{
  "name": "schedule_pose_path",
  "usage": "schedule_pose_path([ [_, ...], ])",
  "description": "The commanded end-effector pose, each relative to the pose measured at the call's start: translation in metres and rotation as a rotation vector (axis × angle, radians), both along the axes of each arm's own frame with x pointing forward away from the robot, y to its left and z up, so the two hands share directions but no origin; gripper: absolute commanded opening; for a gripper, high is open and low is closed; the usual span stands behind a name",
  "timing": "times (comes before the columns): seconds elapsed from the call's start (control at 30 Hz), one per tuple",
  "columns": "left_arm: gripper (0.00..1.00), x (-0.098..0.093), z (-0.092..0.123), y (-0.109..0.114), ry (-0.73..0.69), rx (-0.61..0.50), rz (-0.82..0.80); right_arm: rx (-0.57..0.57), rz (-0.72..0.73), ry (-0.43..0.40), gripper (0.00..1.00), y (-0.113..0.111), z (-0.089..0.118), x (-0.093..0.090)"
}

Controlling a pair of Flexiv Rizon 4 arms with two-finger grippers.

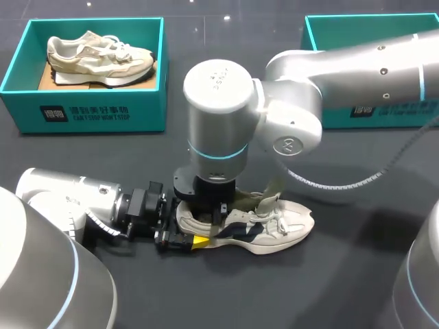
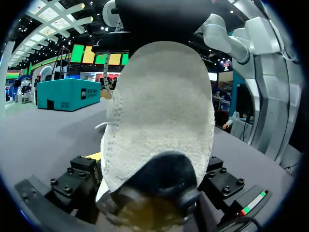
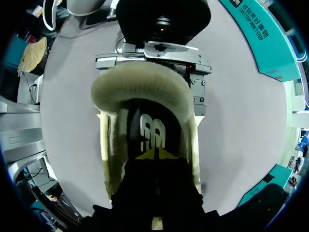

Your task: Take the shoe out of the shoebox, open the shoe tongue, remove and reinsert the insole, then place the shoe into the shoebox

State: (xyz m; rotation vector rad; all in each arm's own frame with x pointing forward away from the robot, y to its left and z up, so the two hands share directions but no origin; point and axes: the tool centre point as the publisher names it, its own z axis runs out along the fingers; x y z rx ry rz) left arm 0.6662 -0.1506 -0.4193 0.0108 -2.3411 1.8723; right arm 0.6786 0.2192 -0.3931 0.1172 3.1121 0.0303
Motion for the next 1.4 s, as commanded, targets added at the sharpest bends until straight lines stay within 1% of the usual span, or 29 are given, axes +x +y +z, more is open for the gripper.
schedule_pose_path([
  [0.03, 0.00, 0.000, 0.000, 0.000, 0.000, 0.000, 0.002, 0.022, -0.019, -0.008, 0.00, -0.016, -0.003, -0.002],
  [0.13, 0.00, 0.000, 0.000, 0.000, 0.000, 0.000, 0.002, 0.021, -0.034, -0.013, 0.00, -0.022, 0.000, -0.003],
  [0.27, 0.00, 0.000, 0.000, 0.000, 0.000, 0.000, 0.002, 0.009, -0.033, -0.029, 0.00, -0.025, 0.005, -0.004],
  [0.43, 0.00, 0.000, 0.000, 0.000, 0.000, 0.000, 0.002, 0.007, -0.039, -0.024, 0.00, -0.030, 0.003, -0.001],
  [0.5, 0.00, 0.000, 0.000, 0.000, 0.000, 0.000, 0.002, 0.014, -0.042, -0.019, 0.09, -0.032, 0.001, 0.000],
  [0.57, 0.00, 0.000, 0.000, 0.000, 0.000, 0.000, 0.002, 0.019, -0.042, -0.019, 0.25, -0.033, 0.000, 0.001],
  [0.6, 0.00, 0.000, 0.000, 0.000, 0.000, 0.000, 0.002, 0.020, -0.042, -0.019, 0.30, -0.034, -0.001, 0.001],
  [0.77, 0.00, 0.000, 0.000, 0.000, 0.000, 0.000, 0.002, 0.025, -0.041, -0.008, 0.31, -0.036, -0.006, 0.003],
  [0.83, 0.00, 0.000, 0.000, 0.000, 0.000, 0.000, 0.002, 0.031, -0.043, 0.005, 0.33, -0.036, -0.011, 0.004],
  [1.0, 0.00, 0.000, 0.000, 0.000, 0.000, 0.000, 0.002, 0.031, -0.045, 0.041, 0.33, -0.036, -0.019, 0.004],
  [1.03, 0.00, 0.000, 0.000, 0.000, 0.000, 0.000, 0.002, 0.029, -0.047, 0.049, 0.35, -0.035, -0.022, 0.004],
  [1.2, 0.00, 0.000, 0.000, 0.000, 0.000, 0.000, 0.002, 0.050, -0.048, 0.095, 0.36, -0.031, -0.038, -0.002],
  [1.3, 0.00, 0.000, 0.000, 0.000, 0.000, 0.000, 0.002, 0.063, -0.053, 0.124, 0.36, -0.028, -0.046, -0.009],
  [1.37, 0.00, 0.000, 0.000, 0.000, 0.000, 0.000, 0.002, 0.060, -0.059, 0.144, 0.35, -0.026, -0.048, -0.013],
  [1.4, 0.00, 0.000, 0.000, 0.000, 0.000, 0.000, 0.002, 0.061, -0.062, 0.148, 0.33, -0.025, -0.050, -0.017],
])
